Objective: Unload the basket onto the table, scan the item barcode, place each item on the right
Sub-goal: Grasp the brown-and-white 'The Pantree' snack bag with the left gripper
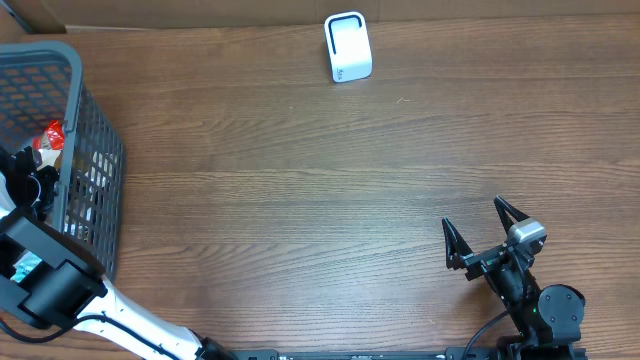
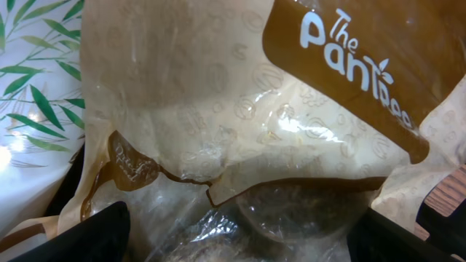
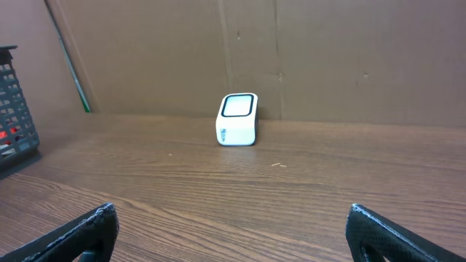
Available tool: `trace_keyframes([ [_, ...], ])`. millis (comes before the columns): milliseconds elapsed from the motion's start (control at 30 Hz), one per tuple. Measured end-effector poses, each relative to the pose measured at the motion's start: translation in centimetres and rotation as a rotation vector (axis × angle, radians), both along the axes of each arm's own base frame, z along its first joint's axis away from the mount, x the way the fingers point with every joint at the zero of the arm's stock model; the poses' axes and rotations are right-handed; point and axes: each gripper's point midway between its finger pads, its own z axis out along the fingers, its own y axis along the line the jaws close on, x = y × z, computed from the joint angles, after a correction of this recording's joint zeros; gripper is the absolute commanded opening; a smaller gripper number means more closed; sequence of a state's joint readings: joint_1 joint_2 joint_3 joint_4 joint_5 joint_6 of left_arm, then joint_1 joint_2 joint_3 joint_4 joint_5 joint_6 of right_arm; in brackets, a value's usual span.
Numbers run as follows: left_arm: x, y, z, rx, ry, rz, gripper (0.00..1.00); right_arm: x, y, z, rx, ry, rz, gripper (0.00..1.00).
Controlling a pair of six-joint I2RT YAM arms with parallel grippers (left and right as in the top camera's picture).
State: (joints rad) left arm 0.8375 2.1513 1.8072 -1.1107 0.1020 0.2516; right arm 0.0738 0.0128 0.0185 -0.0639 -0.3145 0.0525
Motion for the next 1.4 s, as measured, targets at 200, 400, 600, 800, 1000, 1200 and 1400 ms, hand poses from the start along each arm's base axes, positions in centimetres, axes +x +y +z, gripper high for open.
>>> trace_keyframes([
  [200, 0.1, 0.1, -0.4, -0.003, -0.001, -0.012, 1.0, 0.0, 0.0, 0.0, 0.0, 0.0, 0.0, 1.0],
  [400, 0.4, 0.0, -1.4, -0.012, 0.014, -0.031, 0.77, 0.0, 0.0, 0.0, 0.0, 0.0, 0.0, 1.0],
  [600, 0.6, 0.2, -1.5, 0.001, 0.027, -0.056, 0.53, 0.0, 0.0, 0.0, 0.0, 0.0, 0.0, 1.0],
  [800, 0.6, -0.2, -1.0, -0.022, 0.041, -0.058, 0.27, 0.0, 0.0, 0.0, 0.0, 0.0, 0.0, 1.0],
  [1000, 0.7, -0.5, 0.3, -0.065, 0.067, -0.053, 0.1, 0.0, 0.0, 0.0, 0.0, 0.0, 0.0, 1.0],
  [1200, 1.5, -0.2, 3.5, -0.052, 0.045, -0.039, 0.04, 0.0, 0.0, 0.0, 0.0, 0.0, 0.0, 1.0],
  [1400, 1.6, -0.1, 6.3, -0.035, 0.027, -0.02, 0.04, 0.0, 0.0, 0.0, 0.0, 0.0, 0.0, 1.0],
])
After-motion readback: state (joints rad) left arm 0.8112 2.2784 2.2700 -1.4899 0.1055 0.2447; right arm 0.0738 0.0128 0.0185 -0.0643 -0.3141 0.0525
